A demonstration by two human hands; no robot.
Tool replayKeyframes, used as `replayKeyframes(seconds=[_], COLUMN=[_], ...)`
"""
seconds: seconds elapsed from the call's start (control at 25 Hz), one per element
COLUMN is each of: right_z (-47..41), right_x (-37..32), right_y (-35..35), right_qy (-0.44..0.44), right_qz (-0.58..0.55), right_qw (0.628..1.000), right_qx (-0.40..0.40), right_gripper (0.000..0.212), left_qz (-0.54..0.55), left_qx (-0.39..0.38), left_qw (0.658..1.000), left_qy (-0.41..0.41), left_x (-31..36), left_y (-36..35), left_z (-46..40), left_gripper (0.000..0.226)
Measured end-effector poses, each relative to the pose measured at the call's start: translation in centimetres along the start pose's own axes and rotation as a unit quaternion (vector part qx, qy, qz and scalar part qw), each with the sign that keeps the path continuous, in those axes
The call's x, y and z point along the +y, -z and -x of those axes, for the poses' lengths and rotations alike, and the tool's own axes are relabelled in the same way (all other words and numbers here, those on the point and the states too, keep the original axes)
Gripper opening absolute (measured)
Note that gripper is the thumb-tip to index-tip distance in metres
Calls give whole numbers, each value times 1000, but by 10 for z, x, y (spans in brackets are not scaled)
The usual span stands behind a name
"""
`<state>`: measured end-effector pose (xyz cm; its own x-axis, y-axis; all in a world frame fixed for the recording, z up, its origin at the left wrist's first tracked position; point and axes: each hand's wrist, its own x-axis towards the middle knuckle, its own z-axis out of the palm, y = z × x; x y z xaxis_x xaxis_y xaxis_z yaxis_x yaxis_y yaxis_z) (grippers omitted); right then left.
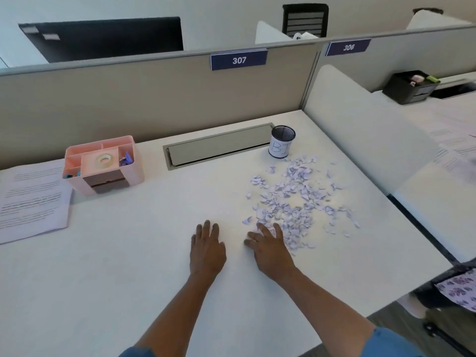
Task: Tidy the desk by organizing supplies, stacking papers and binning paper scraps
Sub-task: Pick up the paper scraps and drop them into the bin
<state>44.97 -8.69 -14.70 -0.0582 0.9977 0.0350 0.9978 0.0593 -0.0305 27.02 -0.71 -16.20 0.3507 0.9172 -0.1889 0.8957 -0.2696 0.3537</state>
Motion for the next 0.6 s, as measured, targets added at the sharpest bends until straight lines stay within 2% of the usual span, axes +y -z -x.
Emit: replayKeyframes(seconds=[0.2,0.28,0.4,0.6], right_z=[-11,-14,-28,-69], right_x=[89,109,120,109], right_y=[0,0,-1,1], right_qy=[17,29,31,42], right_qz=[-8,-45,-122,-220], right_qw=[1000,998,989,975], right_qx=[24,41,72,15], right_gripper=[34,36,42,53], left_qz=[-6,-5,-30,-33], left_qx=[29,49,70,84], left_qw=[998,995,990,983], left_qy=[64,91,122,163], left_x=[58,69,75,92], left_y=[-25,-36,-44,-47], left_z=[-25,-24,-31,-62], left_gripper=[61,61,62,67])
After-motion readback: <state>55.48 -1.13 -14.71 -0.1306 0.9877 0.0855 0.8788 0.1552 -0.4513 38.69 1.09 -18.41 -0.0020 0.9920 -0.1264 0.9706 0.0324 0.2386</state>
